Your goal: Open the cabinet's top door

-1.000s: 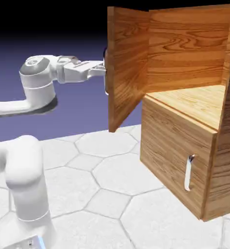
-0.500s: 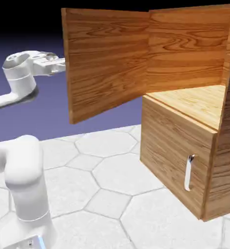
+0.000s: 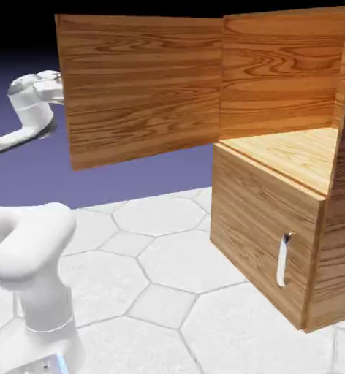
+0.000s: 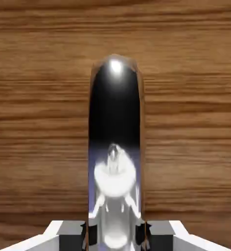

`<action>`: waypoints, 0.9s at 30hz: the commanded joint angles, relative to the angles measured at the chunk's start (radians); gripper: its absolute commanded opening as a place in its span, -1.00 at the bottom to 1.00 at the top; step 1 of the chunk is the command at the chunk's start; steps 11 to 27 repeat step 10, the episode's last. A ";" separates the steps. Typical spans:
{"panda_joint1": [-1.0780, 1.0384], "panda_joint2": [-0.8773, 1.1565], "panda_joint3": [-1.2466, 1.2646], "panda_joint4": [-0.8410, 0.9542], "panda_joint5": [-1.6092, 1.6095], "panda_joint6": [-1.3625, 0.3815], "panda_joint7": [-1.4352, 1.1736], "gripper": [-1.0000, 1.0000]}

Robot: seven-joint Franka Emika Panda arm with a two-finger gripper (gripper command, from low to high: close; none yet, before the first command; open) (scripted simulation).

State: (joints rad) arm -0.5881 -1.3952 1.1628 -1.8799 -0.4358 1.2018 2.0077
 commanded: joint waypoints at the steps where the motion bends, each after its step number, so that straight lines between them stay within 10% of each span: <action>1: -0.026 0.000 0.009 0.036 0.002 -0.028 -0.008 -1.00; 10: -0.261 -0.003 0.062 0.362 0.007 -0.251 -0.086 -1.00; 27: -0.261 -0.003 0.062 0.362 0.007 -0.251 -0.086 -1.00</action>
